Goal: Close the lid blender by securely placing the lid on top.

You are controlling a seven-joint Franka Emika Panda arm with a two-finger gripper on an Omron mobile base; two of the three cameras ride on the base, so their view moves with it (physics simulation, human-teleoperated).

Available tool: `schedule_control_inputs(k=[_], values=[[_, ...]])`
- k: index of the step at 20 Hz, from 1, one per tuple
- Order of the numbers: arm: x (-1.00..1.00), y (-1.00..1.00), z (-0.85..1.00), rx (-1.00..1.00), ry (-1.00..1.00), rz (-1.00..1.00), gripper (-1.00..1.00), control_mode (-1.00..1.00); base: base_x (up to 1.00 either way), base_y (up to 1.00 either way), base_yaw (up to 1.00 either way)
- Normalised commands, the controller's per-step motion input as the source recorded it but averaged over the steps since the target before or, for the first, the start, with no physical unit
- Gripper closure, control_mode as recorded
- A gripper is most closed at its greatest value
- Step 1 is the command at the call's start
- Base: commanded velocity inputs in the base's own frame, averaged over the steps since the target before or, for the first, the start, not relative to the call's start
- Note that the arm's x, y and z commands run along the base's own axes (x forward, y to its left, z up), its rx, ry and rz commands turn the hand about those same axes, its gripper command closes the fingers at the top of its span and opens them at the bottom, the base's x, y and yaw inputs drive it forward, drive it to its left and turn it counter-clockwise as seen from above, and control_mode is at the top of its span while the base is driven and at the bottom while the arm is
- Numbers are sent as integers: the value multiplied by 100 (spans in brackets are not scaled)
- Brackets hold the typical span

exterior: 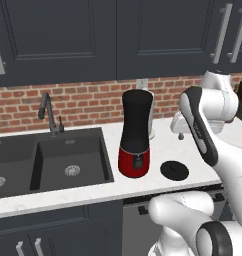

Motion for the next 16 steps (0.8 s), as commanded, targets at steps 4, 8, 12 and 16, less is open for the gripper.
schedule_control_inputs(k=[4, 8, 12, 16], values=[[13, 3, -57, -11, 17, -1, -100, -100, 0, 0, 0], [18, 10, -57, -14, 12, 0, -100, -100, 0, 0, 0], [3, -6, -50, -3, 8, 0, -100, -100, 0, 0, 0], [0, -34, -46, 0, 0, 0, -100, -100, 0, 0, 0]])
